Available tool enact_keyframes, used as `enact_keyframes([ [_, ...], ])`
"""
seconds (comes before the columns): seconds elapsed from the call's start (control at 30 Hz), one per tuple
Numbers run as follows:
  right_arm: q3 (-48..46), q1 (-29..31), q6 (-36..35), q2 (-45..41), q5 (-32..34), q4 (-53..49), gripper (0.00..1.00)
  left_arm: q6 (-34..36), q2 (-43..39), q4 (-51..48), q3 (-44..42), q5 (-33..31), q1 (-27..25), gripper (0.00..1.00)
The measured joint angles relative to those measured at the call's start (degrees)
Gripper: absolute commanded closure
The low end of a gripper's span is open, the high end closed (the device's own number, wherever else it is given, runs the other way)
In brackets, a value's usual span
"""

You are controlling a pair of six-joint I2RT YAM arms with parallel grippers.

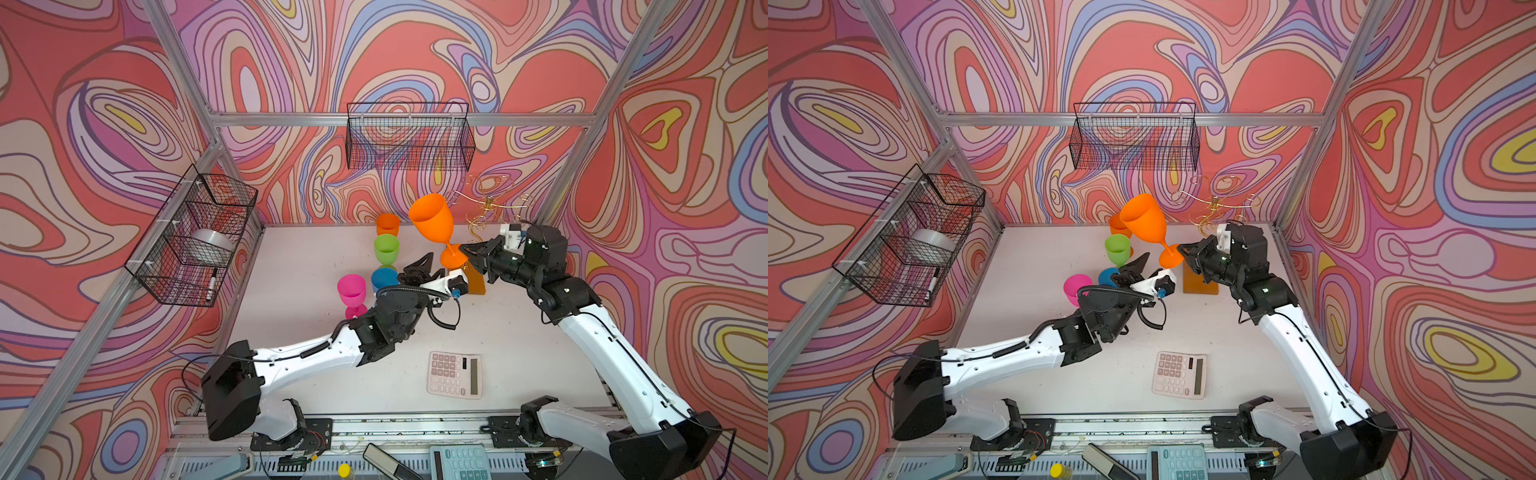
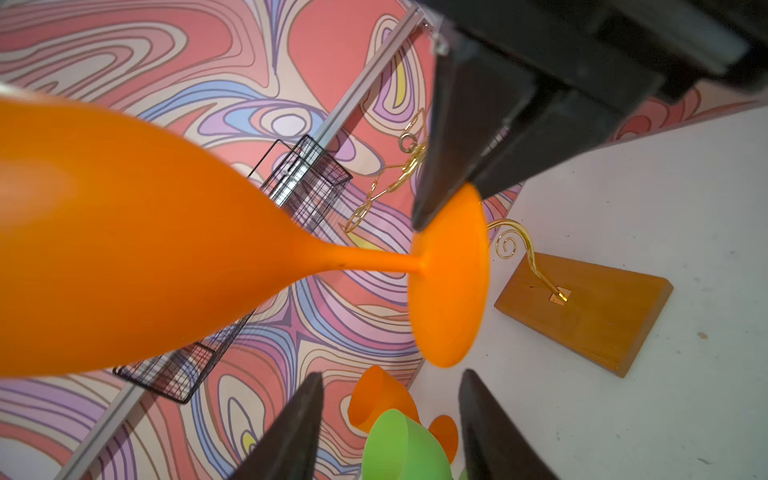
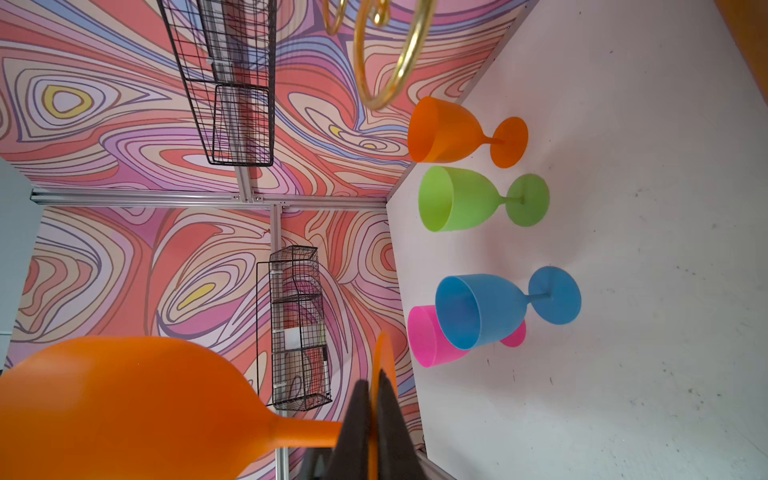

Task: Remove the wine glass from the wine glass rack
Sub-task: 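Swing the orange glass upright while the right gripper hovers near the rack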

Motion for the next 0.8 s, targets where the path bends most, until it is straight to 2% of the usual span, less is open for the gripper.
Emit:
enact_keyframes([
  [0.1,-2.08,0.02,-1.81,-1.14,0.31,2.8,1.0,-9.66,-8.22,-10.29,1.4,-0.22,0.94,0.25],
  [0.2,-3.85,0.0,-4.33,-1.62,0.72,5.7,1.0,-19.5,-15.1,-20.52,4.24,1.9,4.17,0.24],
  [0.37,-6.4,0.02,-9.94,-2.27,1.64,9.27,1.0,-31.15,-20.22,-35.08,10.16,9.94,10.23,0.24],
  [0.6,-9.03,0.02,-16.22,-3.48,3.61,12.35,1.0,-36.35,-15.78,-49.72,20.2,27.12,18.38,0.33],
  [0.8,-10.1,0.02,-17.81,-3.5,4.76,12.87,1.0,-34.51,-10.62,-56.24,28.65,37.77,19.34,0.37],
])
